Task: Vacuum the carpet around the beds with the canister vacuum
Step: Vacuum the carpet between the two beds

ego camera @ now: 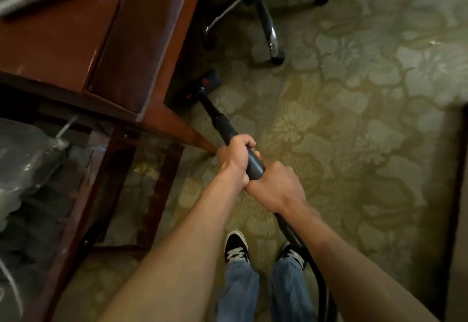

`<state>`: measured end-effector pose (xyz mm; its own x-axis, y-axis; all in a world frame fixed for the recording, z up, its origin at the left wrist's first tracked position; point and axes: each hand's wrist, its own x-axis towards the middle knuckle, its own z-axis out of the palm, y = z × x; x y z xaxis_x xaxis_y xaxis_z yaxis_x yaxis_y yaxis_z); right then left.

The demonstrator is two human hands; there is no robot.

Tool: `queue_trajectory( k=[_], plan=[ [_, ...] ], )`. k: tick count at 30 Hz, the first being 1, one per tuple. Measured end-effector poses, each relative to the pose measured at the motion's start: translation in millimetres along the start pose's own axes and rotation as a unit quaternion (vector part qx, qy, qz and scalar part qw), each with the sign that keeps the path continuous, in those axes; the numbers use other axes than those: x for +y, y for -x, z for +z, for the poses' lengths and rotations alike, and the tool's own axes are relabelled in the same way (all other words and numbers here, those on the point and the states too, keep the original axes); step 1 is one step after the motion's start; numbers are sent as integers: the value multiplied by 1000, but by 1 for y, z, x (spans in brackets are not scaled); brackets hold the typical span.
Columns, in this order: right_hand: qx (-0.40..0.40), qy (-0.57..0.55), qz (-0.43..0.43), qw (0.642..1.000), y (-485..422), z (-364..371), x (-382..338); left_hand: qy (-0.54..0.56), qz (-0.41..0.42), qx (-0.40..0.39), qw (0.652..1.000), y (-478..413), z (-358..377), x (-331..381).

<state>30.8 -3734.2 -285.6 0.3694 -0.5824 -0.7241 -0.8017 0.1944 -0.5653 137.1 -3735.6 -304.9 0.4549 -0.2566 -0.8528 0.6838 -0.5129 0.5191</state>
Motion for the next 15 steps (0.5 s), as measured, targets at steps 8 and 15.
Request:
queue_trajectory(
  k=[8, 15],
  plan=[
    [-19, 17, 5, 1000, -18, -10, -1, 28, -24, 12, 999, -12, 11, 5],
    [-3, -13, 36, 999, 7, -30, 22, -26, -54, -14, 998, 11, 33, -10]
  ],
)
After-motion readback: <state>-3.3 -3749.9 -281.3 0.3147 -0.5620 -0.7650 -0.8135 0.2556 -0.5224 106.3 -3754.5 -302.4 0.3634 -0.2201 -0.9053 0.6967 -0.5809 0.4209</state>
